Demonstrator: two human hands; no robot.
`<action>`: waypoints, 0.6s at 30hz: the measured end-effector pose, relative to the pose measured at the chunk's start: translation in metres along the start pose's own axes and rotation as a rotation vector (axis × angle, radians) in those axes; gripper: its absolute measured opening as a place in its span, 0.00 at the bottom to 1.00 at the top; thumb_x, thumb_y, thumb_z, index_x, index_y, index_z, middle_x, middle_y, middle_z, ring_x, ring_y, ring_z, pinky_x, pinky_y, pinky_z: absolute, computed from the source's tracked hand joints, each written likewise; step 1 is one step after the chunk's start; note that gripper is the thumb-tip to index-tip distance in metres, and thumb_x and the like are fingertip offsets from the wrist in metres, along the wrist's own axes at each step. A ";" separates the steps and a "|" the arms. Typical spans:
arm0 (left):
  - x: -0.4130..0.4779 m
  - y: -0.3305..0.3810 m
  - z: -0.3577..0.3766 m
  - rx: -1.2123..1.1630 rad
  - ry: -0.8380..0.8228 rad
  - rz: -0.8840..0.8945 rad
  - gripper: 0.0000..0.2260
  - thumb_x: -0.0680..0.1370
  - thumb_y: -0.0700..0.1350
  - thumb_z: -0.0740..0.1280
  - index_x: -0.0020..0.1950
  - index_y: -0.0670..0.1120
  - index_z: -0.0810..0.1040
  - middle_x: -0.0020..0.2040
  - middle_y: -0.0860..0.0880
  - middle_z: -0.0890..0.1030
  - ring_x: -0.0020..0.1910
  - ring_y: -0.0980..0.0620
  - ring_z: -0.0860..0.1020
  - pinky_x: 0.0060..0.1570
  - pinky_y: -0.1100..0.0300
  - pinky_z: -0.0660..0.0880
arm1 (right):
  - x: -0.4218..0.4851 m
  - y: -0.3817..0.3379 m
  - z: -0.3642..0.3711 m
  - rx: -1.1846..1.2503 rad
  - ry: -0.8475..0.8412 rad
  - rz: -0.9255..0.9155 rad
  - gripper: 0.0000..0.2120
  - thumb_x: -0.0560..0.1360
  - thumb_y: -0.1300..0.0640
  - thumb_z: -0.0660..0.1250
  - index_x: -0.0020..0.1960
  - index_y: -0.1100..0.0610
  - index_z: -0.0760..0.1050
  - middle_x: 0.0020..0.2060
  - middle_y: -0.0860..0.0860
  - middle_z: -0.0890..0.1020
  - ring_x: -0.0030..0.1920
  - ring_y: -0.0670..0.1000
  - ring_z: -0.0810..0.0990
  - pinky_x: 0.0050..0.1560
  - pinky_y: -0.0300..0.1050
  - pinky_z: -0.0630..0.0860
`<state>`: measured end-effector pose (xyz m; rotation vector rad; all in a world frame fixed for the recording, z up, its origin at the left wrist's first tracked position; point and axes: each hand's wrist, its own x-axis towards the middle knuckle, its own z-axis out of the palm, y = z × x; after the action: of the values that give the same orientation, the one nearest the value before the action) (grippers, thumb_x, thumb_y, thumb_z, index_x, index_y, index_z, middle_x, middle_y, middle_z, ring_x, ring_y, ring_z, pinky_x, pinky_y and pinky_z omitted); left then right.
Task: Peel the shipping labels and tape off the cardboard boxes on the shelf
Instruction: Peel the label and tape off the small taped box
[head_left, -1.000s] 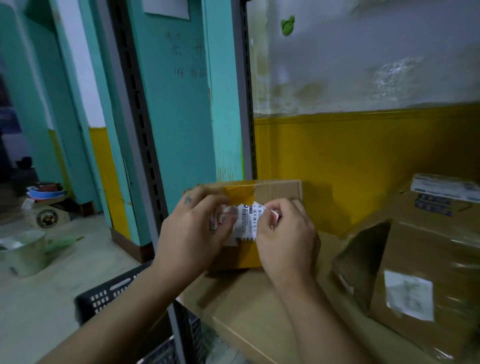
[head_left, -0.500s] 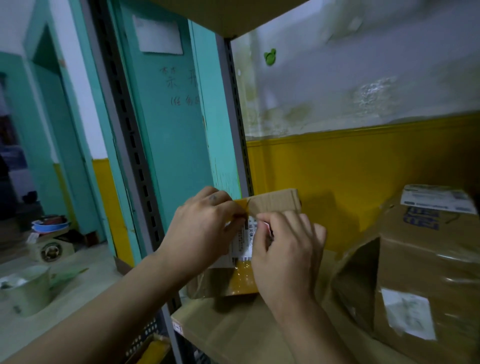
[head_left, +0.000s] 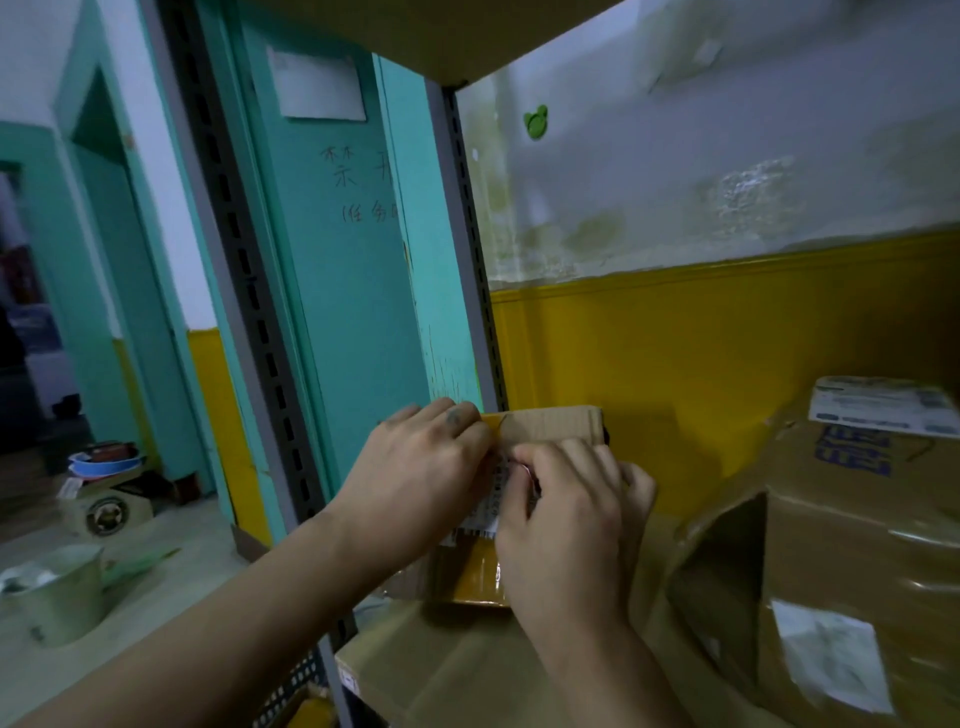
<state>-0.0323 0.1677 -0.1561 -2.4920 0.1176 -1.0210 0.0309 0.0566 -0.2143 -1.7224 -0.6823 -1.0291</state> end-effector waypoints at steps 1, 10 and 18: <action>0.000 0.000 0.001 0.006 -0.006 -0.004 0.12 0.77 0.50 0.61 0.47 0.45 0.80 0.42 0.48 0.79 0.37 0.51 0.77 0.35 0.56 0.76 | -0.001 0.000 0.000 0.000 -0.006 -0.002 0.04 0.72 0.58 0.70 0.44 0.50 0.81 0.40 0.45 0.81 0.46 0.49 0.76 0.55 0.49 0.62; 0.001 0.001 0.006 0.106 -0.012 -0.009 0.09 0.75 0.48 0.63 0.46 0.43 0.76 0.40 0.46 0.76 0.35 0.48 0.74 0.37 0.52 0.74 | -0.002 0.001 0.002 0.024 0.009 0.009 0.05 0.73 0.56 0.66 0.44 0.50 0.81 0.40 0.45 0.81 0.45 0.49 0.78 0.56 0.49 0.62; 0.003 0.000 0.002 0.122 -0.066 0.002 0.08 0.75 0.47 0.65 0.46 0.42 0.77 0.40 0.45 0.78 0.35 0.48 0.75 0.38 0.51 0.76 | -0.003 -0.001 0.001 0.039 -0.002 0.003 0.05 0.73 0.56 0.65 0.44 0.50 0.80 0.40 0.45 0.81 0.45 0.48 0.78 0.55 0.49 0.62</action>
<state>-0.0289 0.1676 -0.1550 -2.4115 0.0360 -0.9160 0.0286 0.0578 -0.2164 -1.6908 -0.6967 -1.0060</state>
